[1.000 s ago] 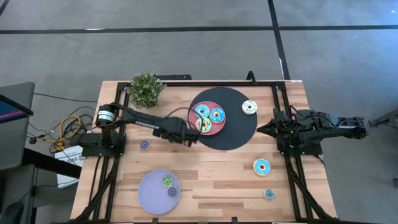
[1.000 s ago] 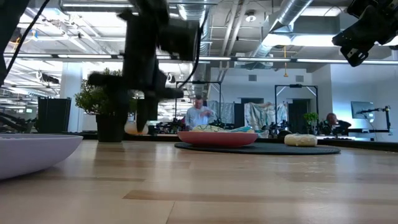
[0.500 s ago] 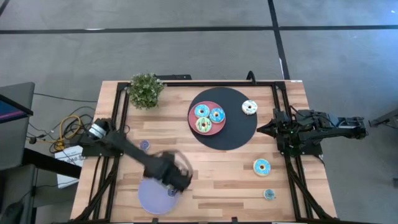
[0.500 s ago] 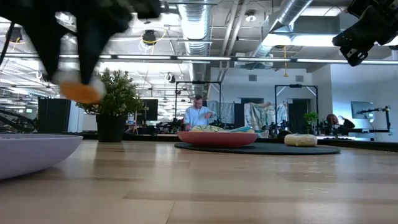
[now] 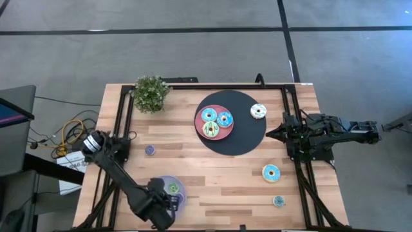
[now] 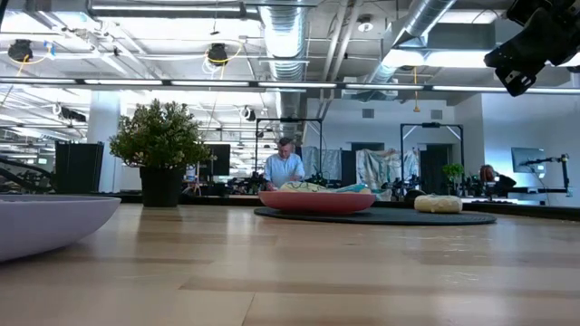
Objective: Pick & Place donuts
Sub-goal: Put the small white donut on the purple plate
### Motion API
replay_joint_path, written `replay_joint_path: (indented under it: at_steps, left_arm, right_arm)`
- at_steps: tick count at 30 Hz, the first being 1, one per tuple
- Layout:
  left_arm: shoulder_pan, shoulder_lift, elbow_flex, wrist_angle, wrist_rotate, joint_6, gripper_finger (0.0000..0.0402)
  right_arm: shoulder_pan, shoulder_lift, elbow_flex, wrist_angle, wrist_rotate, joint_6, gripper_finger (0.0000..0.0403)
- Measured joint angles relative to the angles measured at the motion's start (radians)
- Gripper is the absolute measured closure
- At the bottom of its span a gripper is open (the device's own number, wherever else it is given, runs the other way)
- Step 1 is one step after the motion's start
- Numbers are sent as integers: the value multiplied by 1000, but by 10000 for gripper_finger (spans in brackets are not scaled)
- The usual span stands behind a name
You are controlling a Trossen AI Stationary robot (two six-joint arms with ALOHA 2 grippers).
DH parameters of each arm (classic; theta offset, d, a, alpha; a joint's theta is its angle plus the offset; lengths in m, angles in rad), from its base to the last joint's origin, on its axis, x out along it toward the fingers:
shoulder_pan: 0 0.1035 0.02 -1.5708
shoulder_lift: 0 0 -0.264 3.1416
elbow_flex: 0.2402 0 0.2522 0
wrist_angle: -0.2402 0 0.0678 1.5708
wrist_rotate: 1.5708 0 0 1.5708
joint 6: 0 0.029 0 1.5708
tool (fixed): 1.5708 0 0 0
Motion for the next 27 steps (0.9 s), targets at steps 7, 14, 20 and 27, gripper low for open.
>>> replay_joint_path:
  at_steps: [7, 14, 20, 27]
  left_arm:
    - [-30, 0, -40, 132, -104, 299, 227]
    - [-34, 0, -113, 326, -74, 703, 227]
    - [-32, 0, -166, 363, -32, 847, 227]
    - [-37, 0, -191, 391, -19, 925, 227]
  right_arm:
    - [0, 0, 0, 0, 0, 0, 403]
    - [0, 0, 0, 0, 1, 1, 403]
    - [0, 0, 0, 0, 2, 59, 403]
    - [0, 0, 0, 0, 26, 60, 403]
